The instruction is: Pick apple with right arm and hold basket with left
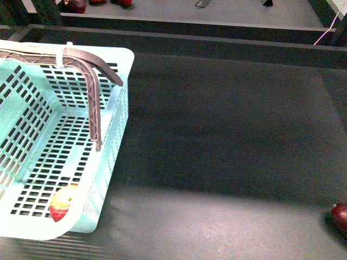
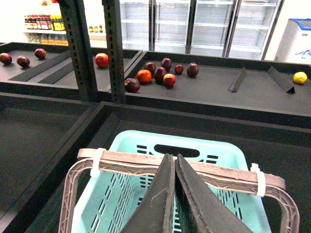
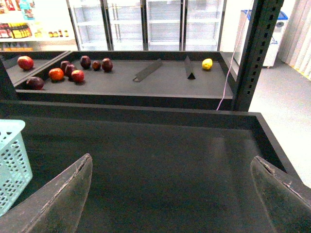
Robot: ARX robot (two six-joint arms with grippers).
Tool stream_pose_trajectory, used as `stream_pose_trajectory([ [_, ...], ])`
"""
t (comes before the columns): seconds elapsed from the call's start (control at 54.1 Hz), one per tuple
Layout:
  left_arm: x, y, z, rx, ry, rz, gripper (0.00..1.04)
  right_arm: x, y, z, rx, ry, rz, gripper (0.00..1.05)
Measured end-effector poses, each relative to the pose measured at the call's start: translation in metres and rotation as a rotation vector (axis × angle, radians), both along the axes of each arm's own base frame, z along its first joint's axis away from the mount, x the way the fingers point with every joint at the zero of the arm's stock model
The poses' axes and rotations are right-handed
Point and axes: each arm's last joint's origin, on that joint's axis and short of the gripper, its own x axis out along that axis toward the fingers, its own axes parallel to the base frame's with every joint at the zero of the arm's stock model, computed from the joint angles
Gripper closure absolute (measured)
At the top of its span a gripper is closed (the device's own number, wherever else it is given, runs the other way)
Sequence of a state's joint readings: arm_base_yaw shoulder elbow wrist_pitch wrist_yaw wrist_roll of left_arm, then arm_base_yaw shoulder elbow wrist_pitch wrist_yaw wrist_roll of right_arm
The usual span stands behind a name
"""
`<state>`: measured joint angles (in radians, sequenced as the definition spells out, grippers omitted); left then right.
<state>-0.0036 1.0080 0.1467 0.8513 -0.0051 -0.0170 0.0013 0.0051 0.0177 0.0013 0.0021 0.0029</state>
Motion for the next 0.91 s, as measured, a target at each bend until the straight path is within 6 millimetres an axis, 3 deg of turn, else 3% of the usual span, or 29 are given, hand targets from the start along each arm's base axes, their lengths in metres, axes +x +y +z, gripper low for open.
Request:
stream_pose_trajectory([
  [0.314,-0.031,0.0,-0.017,0.005,0.009,-0.005,1.01,0.0,0.0,0.0,0.0,0.0,0.0,0.09],
  [0.906,-0.056,0.0,-0.008,0.006,-0.023,-0.005,1.01,0.0,0.0,0.0,0.0,0.0,0.0,0.09],
])
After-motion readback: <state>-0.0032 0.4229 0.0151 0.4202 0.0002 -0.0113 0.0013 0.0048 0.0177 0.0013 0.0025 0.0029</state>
